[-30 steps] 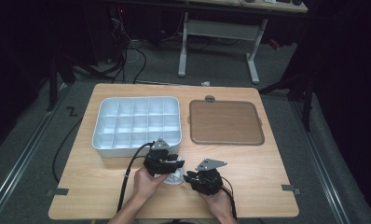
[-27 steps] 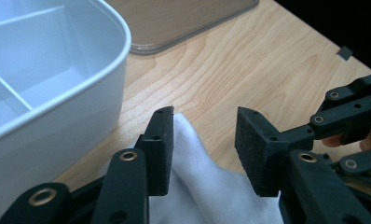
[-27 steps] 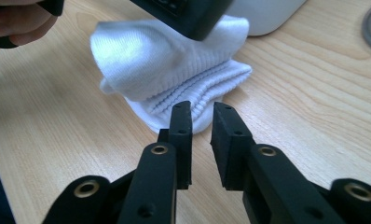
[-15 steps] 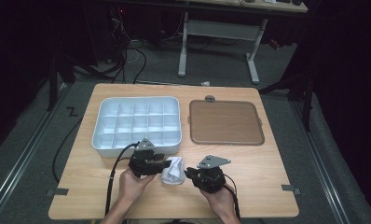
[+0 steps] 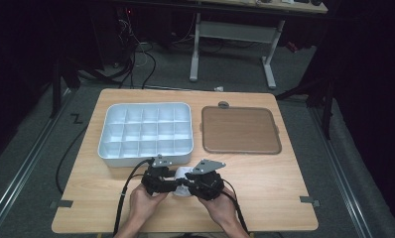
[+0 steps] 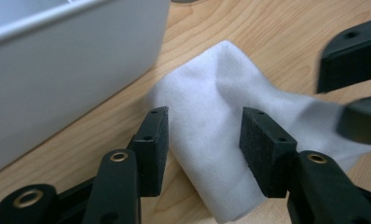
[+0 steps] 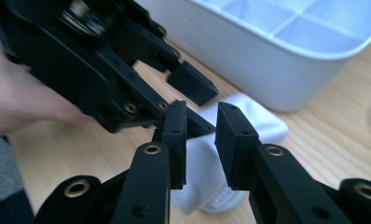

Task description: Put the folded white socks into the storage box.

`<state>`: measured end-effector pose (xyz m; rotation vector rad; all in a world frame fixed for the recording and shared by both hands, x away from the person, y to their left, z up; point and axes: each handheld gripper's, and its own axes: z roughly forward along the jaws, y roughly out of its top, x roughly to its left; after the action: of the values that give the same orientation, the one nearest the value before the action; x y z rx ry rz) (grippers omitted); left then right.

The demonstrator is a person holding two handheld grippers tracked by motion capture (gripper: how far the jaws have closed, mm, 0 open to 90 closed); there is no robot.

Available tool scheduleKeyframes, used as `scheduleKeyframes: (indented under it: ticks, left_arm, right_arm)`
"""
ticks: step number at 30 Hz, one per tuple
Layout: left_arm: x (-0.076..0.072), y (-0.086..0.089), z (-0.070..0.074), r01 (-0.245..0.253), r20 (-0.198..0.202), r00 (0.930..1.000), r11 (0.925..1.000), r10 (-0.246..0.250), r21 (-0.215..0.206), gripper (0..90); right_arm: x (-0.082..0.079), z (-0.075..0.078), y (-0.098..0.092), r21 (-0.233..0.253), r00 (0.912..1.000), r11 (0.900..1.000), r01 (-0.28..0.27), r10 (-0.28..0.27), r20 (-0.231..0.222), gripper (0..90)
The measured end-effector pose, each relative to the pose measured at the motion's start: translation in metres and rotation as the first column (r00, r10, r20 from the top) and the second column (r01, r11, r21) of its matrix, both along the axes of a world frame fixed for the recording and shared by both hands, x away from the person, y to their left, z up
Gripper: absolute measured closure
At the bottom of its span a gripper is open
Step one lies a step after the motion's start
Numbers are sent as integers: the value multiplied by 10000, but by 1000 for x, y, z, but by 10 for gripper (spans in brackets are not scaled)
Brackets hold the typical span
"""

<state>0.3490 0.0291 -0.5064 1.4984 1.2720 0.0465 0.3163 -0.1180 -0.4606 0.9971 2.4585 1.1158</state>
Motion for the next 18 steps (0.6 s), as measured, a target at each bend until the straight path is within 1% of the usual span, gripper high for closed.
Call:
scheduleKeyframes:
  ticks: [3,8,10,12,13,15,18]
  left_arm:
    - [-1,-1,-4,-54,-93,9999,10000,54,13,530]
    - [-1,-1,-9,-98,-246,9996,9999,99,40,540]
    - [-2,-1,-10,-82,-274,9996,10000,83,48,545]
    - [-4,-2,-10,-101,-233,9997,9999,103,94,552]
    - [-4,-2,-11,-108,-196,9997,9998,111,147,554]
    - [-5,-1,-12,-168,-212,9996,9998,170,106,555]
    - [-6,0,-12,-146,-163,9998,9998,148,154,554]
  right_arm:
    - [3,-13,-4,-152,9993,9997,190,-194,-307,740]
    - [5,-33,-14,-680,9967,9962,542,-581,-566,746]
    - [6,-39,-20,-664,9950,9957,645,-693,-722,746]
    - [6,-43,-24,-638,9942,9953,723,-770,-746,751]
    - [6,-45,-26,-696,9942,9947,752,-802,-719,760]
    - [6,-50,-28,-980,9936,9921,782,-857,-741,767]
    - [5,-57,-31,-946,9916,9922,809,-897,-930,772]
